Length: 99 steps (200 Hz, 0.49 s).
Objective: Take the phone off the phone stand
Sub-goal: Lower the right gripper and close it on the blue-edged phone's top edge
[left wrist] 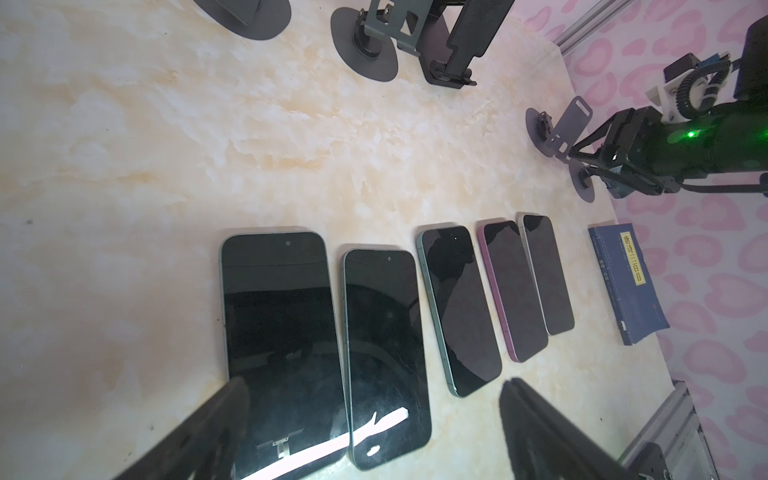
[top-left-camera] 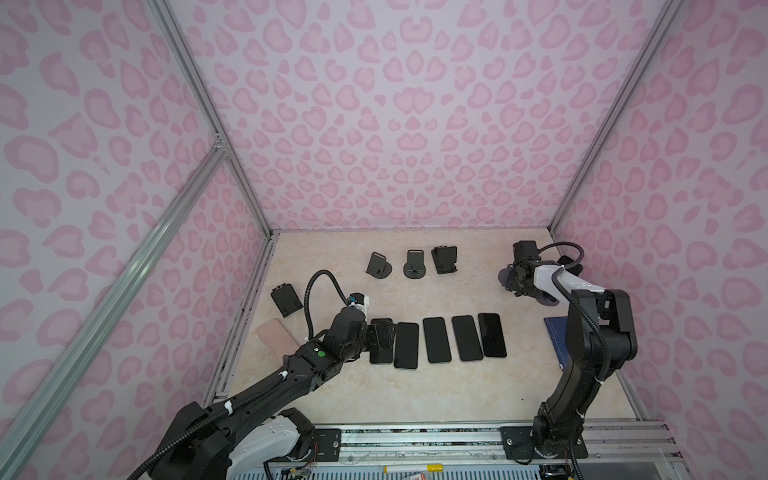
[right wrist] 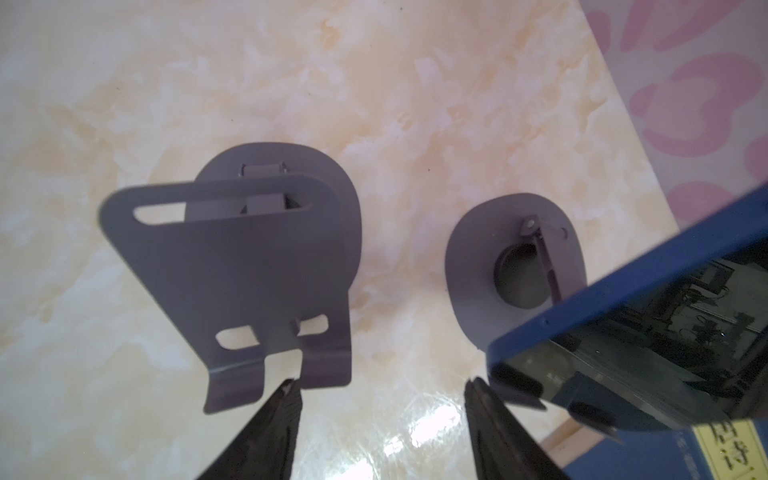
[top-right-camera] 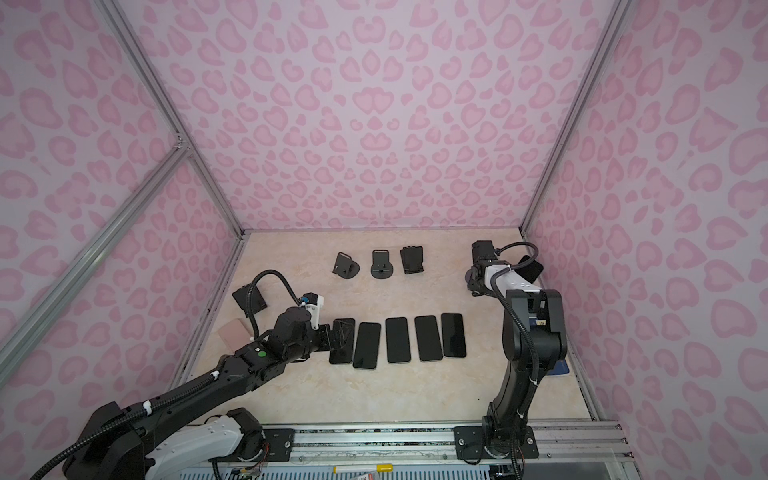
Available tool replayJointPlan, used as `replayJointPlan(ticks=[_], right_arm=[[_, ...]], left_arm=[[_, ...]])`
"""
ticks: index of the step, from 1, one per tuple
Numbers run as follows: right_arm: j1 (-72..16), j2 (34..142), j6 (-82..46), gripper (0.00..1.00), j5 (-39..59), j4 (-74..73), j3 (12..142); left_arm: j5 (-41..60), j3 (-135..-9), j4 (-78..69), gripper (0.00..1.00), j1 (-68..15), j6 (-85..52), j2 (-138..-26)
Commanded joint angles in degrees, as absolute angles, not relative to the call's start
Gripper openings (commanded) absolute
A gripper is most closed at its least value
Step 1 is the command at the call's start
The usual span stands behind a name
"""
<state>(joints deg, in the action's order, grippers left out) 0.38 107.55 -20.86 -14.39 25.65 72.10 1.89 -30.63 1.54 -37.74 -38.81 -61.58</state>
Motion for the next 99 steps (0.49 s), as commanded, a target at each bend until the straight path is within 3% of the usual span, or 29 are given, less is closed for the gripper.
replayJointPlan(ticks=[1, 99], right_arm=[[0.5, 107.5, -21.4, 0.65, -15.4, 25.2, 72.0], [1.3, 106.9, -22.3, 0.65, -16.3, 25.4, 69.8]], left_arm=[[1.6, -30.5, -1.1, 0.97, -37.6, -38.1, -61.1], [1.1, -29.6, -1.2, 0.97, -37.6, -38.1, -59.2]])
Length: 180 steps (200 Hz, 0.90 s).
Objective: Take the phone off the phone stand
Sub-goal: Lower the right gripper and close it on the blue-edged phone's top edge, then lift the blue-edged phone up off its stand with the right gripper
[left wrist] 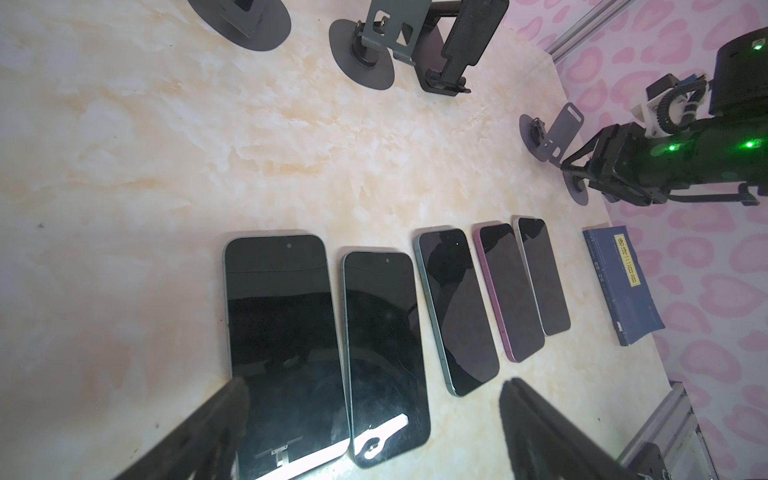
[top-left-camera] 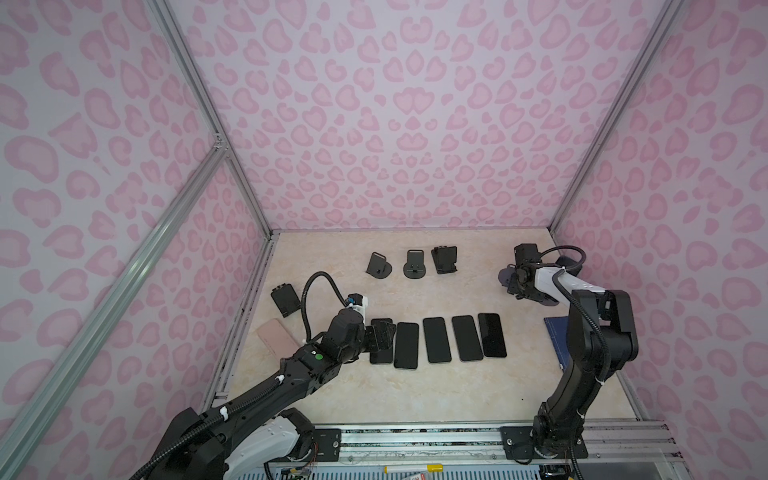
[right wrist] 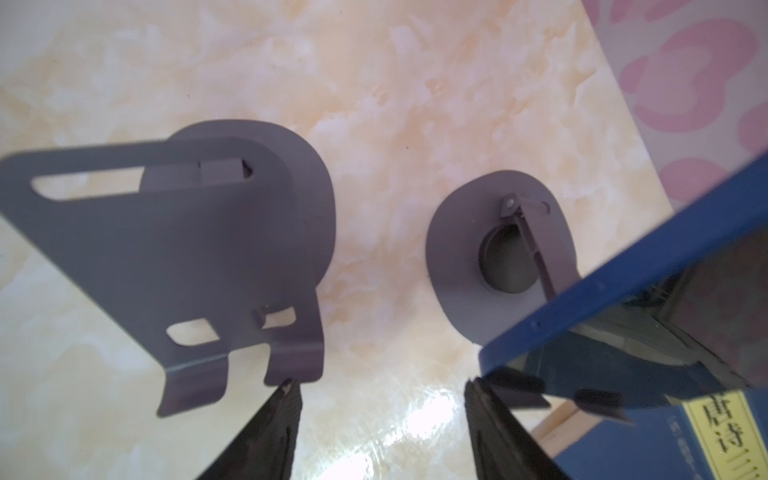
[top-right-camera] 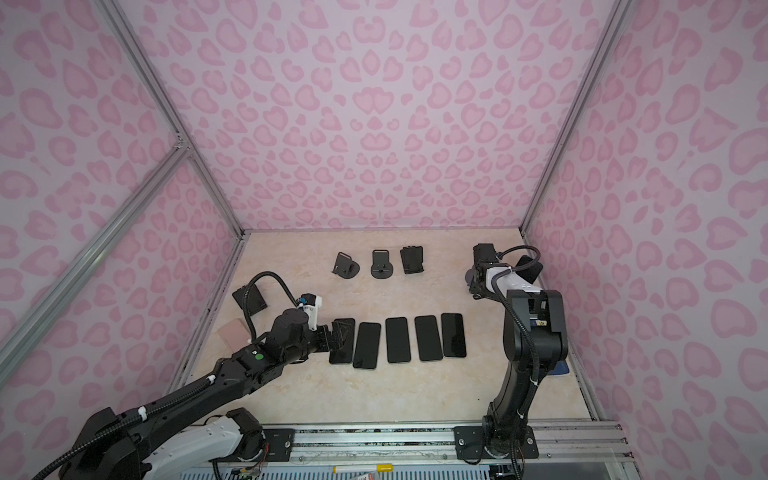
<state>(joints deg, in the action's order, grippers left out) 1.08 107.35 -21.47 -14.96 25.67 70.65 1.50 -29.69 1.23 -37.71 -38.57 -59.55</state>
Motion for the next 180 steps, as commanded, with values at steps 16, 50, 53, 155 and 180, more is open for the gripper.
replayJointPlan(ticks=[16, 50, 53, 155, 180], right_arm=[[1.3, 106.4, -22.2, 0.65, -16.1, 25.1, 69.2], [1.5, 106.0, -22.1, 0.66, -16.6, 25.5, 68.7], [1.6, 105.9, -22.2, 0.65, -16.6, 25.4, 68.6], [-2.1, 93.1, -21.7, 0.73, -17.1, 28.8, 66.2], [-0.6, 87.8, -22.6, 0.88, -23.5, 28.6, 64.8]], left_arm=[[1.2, -29.5, -1.2, 0.97, -37.6, -38.0, -59.0], [1.1, -29.5, -1.2, 0.97, -37.6, -37.9, -58.5], [1.1, -29.5, -1.2, 0.97, -37.6, -37.9, -58.4], [1.4, -29.3, -1.2, 0.97, -37.5, -37.8, -57.4], [2.2, -29.6, -1.4, 0.97, -37.5, -37.6, -57.3]])
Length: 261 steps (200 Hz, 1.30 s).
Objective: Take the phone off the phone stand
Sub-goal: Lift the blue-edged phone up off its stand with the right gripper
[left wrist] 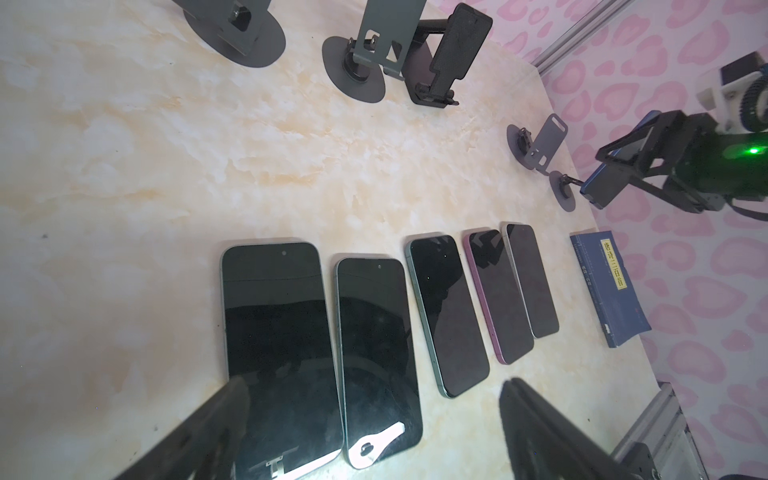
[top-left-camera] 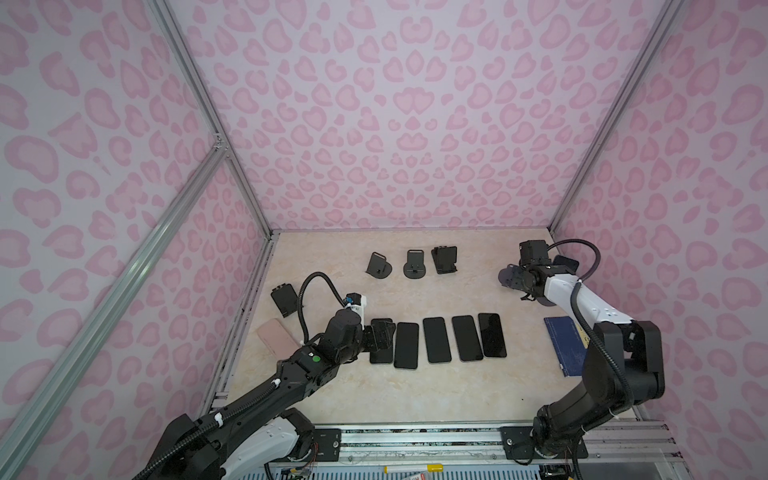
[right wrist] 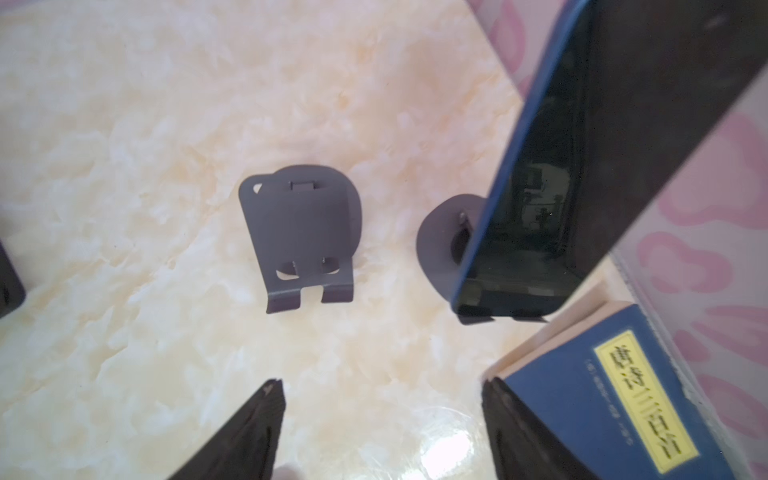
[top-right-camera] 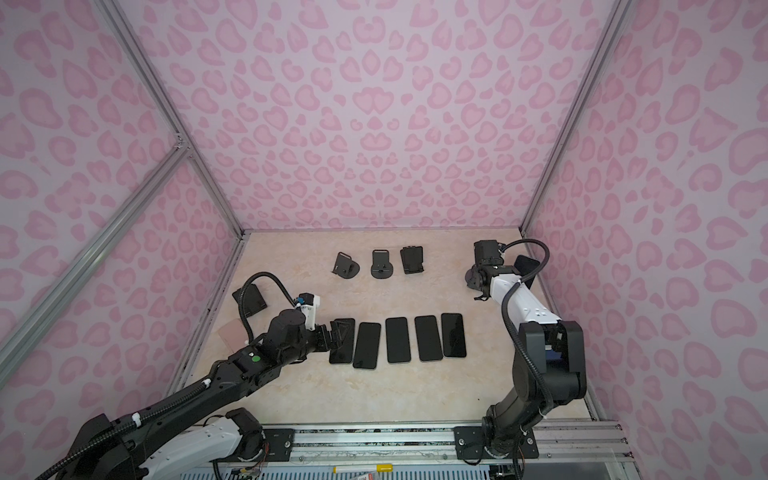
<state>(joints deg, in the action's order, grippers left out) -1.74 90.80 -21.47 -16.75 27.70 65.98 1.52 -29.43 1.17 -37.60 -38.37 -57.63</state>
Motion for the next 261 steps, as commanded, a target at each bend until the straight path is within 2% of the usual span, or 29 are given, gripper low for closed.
replayJointPlan(ticks=[1, 46, 106, 134, 182, 261], right_arm=[[-0.5, 87.6, -22.6, 0.88, -23.7, 28.6, 64.8], [6.7, 85.8, -18.6, 0.98, -24.4, 24.5, 66.9], [11.7, 95.2, -14.5, 0.98, -16.0, 30.0, 80.2], [13.0, 95.8, -13.6, 0.98, -10.6, 28.2, 79.3], [14.0, 96.3, -11.9, 0.99, -8.7, 24.2, 77.2], [14.7, 100.9, -10.2, 0.97, -7.0, 25.6, 79.8]], left_arm=[[2.2, -29.5, -1.3, 0.97, -37.5, -37.6, -57.2], [3.3, -28.9, -2.5, 0.97, -37.5, -37.9, -56.8], [4.4, -29.1, -2.7, 0.97, -37.3, -37.2, -56.9], [4.5, -28.8, -3.0, 0.97, -37.1, -37.3, -57.0], [6.5, -28.6, -5.0, 0.97, -36.7, -37.2, -57.3], [6.7, -27.8, -6.0, 0.97, -35.9, -36.9, -57.0]])
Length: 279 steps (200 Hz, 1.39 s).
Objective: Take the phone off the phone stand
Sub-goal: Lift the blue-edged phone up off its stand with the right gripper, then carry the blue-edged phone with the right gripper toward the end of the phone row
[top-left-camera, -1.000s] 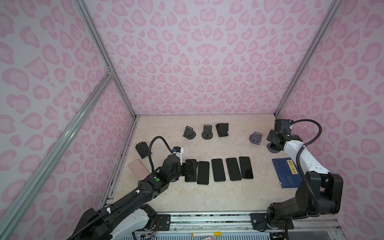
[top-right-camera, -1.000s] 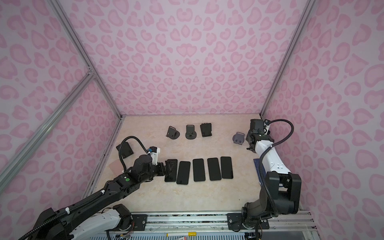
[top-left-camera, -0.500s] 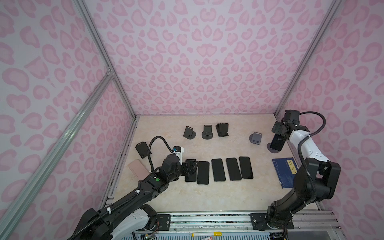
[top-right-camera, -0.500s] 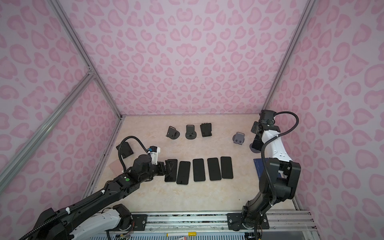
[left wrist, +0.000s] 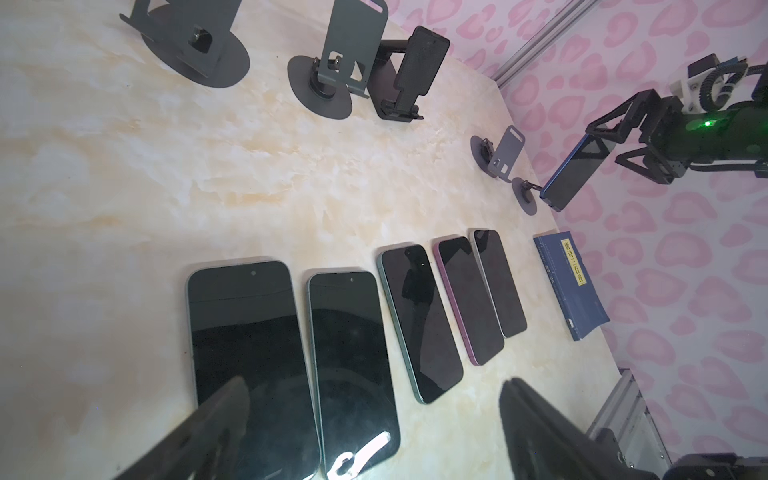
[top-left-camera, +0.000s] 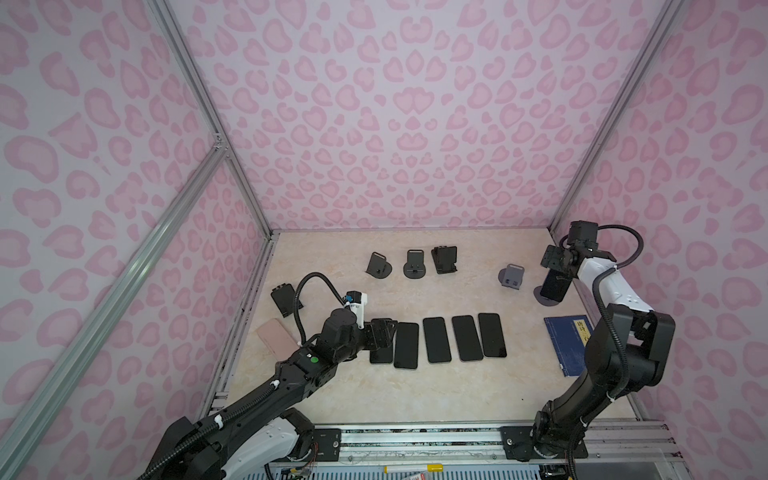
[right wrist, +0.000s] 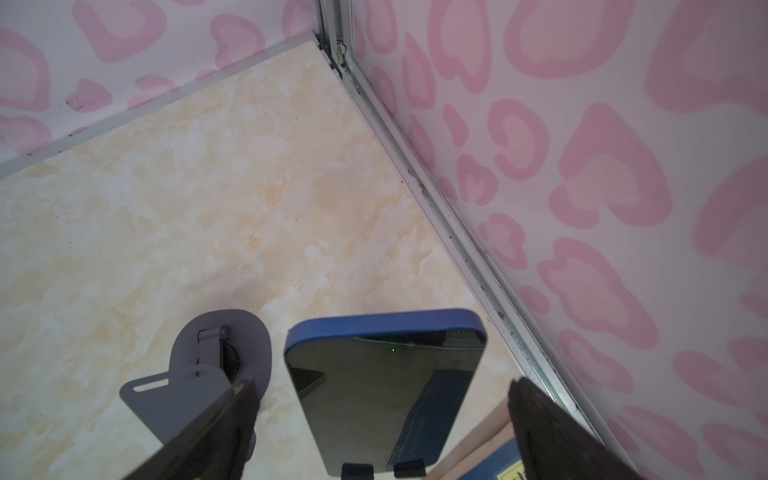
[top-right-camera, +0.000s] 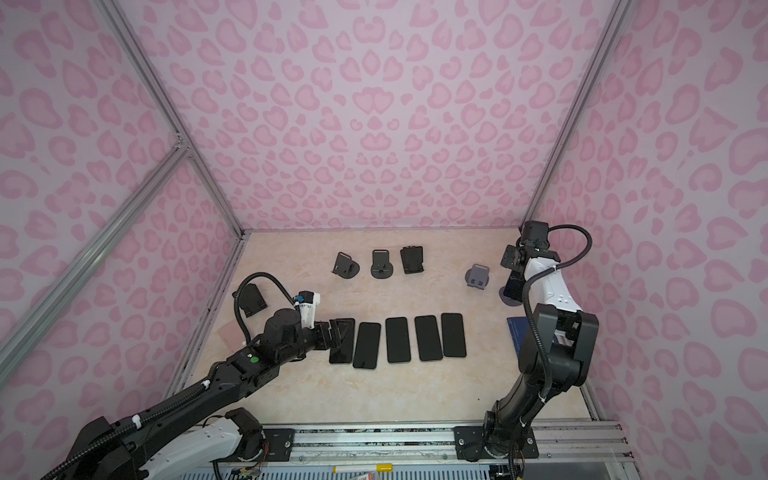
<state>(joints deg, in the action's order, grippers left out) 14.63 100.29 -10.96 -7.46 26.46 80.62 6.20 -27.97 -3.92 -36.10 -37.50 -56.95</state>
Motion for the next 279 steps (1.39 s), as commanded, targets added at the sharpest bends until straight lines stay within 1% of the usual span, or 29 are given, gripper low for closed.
replayJointPlan(ticks=[1, 49, 71, 109, 151, 183, 279], right_arm=[[14.7, 101.0, -10.2, 0.97, -7.0, 25.6, 79.8], [15.1, 101.9, -9.7, 0.94, -6.8, 25.1, 79.5], [16.1, 102.5, -9.5, 0.91, -5.5, 25.1, 79.5], [17.0, 103.7, -8.0, 0.82, -0.8, 23.7, 79.0], [17.2, 104.2, -8.1, 0.72, -0.3, 22.9, 78.7], [17.4, 104.6, -8.3, 0.66, -0.4, 23.4, 79.2], [16.8, 99.3, -8.8, 0.59, -0.4, 24.1, 78.6]], left_arm=[[6.7, -27.8, -6.0, 0.97, -35.9, -36.9, -57.0], [7.4, -28.5, -6.2, 0.97, -35.4, -37.1, -58.1], [7.9, -29.0, -5.8, 0.97, -35.2, -37.2, -58.6], [7.7, -29.0, -5.7, 0.97, -34.9, -37.4, -58.6], [6.7, -28.5, -5.8, 0.97, -34.7, -37.6, -58.0], [6.2, -27.8, -6.0, 0.97, -34.5, -37.6, -56.8], [6.2, -27.5, -4.8, 0.97, -34.4, -38.0, -54.1]])
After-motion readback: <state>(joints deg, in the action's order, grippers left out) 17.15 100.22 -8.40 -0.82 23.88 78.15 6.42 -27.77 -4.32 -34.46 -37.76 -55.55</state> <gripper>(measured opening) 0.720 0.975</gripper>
